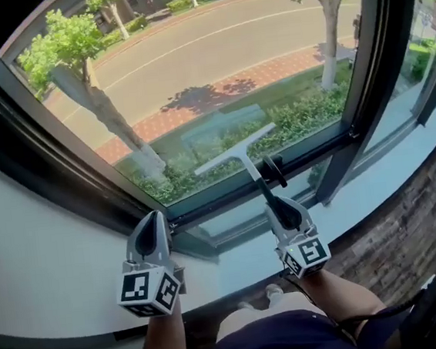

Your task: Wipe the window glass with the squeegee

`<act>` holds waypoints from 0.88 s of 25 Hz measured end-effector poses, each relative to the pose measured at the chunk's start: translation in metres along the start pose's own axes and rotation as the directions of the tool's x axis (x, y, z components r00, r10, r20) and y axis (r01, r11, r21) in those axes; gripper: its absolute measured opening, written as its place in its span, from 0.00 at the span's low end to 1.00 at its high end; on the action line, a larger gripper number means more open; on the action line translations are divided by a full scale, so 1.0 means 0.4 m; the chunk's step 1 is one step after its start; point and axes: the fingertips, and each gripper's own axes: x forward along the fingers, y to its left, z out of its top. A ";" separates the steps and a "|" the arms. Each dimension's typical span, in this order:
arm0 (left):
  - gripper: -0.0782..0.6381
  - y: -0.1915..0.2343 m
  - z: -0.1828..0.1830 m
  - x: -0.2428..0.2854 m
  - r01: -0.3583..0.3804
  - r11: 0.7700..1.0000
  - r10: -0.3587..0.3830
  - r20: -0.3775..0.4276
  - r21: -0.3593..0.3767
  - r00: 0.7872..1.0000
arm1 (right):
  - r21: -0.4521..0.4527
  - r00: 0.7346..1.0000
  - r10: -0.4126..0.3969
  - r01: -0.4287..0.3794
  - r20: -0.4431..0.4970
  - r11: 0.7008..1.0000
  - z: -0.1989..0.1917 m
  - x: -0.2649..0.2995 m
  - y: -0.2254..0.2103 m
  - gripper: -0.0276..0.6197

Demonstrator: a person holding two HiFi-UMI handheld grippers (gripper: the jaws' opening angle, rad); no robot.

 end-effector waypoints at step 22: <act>0.10 0.024 0.148 -0.066 -0.115 0.990 0.098 0.187 0.078 0.977 | -0.037 0.786 0.175 -0.191 0.593 0.981 0.689 0.256 0.278 0.20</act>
